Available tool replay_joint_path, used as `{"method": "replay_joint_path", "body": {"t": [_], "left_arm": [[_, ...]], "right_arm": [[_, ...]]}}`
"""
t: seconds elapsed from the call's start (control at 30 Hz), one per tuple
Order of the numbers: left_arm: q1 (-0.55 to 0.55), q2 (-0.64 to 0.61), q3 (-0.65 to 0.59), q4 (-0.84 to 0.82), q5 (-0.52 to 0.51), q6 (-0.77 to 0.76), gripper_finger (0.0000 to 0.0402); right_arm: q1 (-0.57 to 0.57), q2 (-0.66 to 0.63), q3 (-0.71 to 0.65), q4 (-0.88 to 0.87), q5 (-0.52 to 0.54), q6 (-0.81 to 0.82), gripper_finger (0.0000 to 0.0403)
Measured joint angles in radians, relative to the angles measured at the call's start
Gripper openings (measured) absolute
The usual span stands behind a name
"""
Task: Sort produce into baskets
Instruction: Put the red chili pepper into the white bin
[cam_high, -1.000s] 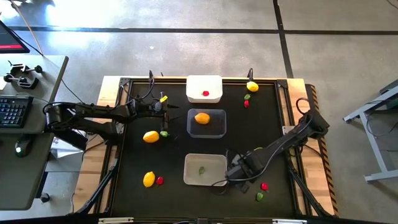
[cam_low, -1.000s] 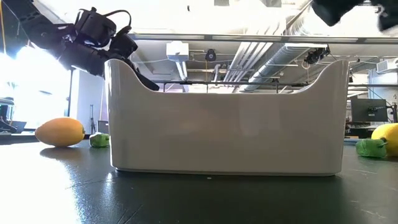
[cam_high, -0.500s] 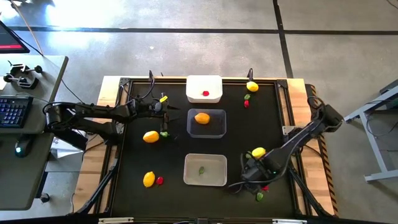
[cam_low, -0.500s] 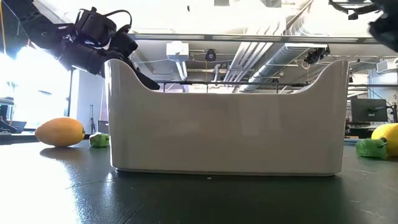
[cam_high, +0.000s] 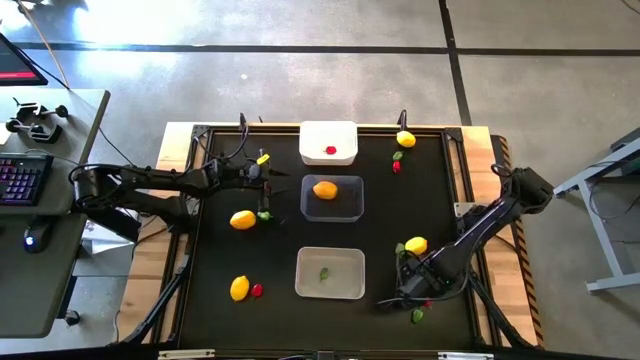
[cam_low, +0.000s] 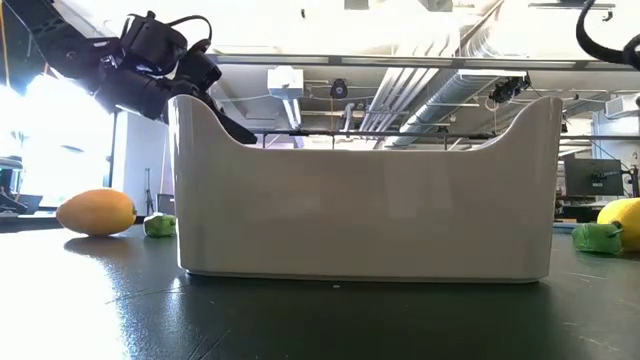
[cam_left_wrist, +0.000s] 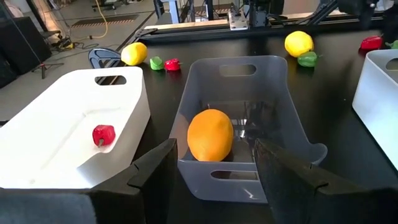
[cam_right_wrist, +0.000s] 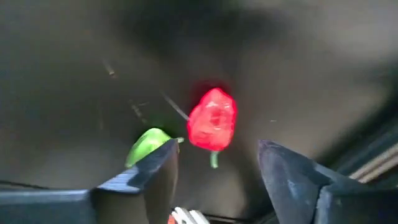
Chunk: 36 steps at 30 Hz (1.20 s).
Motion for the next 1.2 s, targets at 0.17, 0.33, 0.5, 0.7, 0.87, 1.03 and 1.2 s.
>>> {"method": "replay_joint_path", "body": {"t": [0.17,0.33,0.5,0.7,0.87,1.03,1.2], "left_arm": [[0.000,0.000,0.000,-0.001,0.000,0.000,0.0200],[0.000,0.000,0.000,-0.001,0.000,-0.001,0.0200],[0.000,0.000,0.000,-0.001,-0.002,-0.012,0.0200],[0.000,0.000,0.000,-0.001,-0.004,-0.023,0.0200],[0.000,0.000,0.000,0.011,-0.004,-0.019,0.0200],[0.001,0.000,-0.001,0.015,0.016,-0.018,0.0200],[0.026,0.000,-0.003,0.028,0.108,-0.019,0.0200]], "right_arm": [[0.000,0.000,-0.040,0.075,0.001,0.024,0.0209],[-0.001,0.000,-0.073,0.125,0.003,0.024,0.0177],[-0.001,0.000,-0.114,0.194,0.002,0.019,0.0145],[-0.009,0.000,-0.125,0.199,-0.002,-0.073,0.0117],[-0.056,0.000,-0.062,0.150,-0.011,-0.247,0.0067],[-0.157,0.000,0.033,-0.009,0.082,-0.522,0.0031],[-0.320,0.000,0.106,-0.069,0.282,-0.860,0.0028]]}}
